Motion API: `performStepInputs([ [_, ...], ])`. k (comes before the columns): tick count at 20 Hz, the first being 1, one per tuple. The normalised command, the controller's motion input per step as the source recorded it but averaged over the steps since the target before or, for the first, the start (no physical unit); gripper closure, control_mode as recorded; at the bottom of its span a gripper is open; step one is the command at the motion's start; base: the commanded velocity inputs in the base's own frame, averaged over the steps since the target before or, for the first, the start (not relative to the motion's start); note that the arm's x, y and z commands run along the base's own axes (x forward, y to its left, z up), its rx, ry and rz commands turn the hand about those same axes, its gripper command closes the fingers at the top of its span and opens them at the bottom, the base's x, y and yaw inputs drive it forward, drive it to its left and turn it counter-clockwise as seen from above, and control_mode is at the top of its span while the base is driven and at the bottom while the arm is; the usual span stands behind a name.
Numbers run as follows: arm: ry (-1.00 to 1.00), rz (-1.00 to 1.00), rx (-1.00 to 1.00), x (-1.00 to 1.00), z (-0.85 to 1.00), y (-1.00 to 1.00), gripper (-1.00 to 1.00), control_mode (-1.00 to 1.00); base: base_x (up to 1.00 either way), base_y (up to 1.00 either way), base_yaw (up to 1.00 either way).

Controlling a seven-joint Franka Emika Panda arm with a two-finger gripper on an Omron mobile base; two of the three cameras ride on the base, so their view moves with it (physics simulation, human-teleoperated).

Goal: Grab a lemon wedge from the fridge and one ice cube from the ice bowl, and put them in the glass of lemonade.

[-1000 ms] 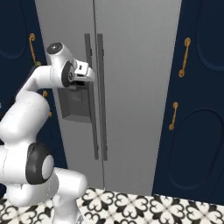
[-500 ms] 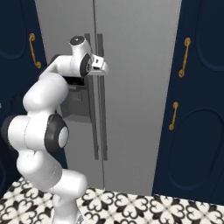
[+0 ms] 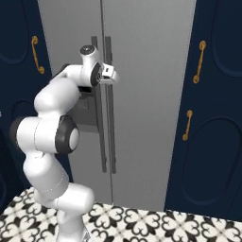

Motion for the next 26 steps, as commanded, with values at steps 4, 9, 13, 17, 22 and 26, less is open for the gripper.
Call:
performStepInputs([
  [4,-0.16,0.0,0.05,0.42,-0.22,-0.03,-1.0,-1.0,0.0,0.0,0.0],
  [9,-0.04,0.0,0.02,0.31,-0.04,-0.33,-1.0,-1.0,0.0,0.0,0.0],
  [13,-0.01,0.0,0.0,0.18,0.0,-0.29,-1.0,-1.0,0.0,0.0,0.0],
  [17,-0.01,0.0,0.0,0.35,-0.08,-0.01,-1.0,-1.0,0.0,0.0,0.0],
  [22,-0.02,0.0,0.0,0.39,-0.12,0.01,-1.0,-1.0,0.0,0.0,0.0],
  [26,0.0,0.0,0.0,0.46,-0.22,0.05,-1.0,-1.0,0.0,0.0,0.0],
])
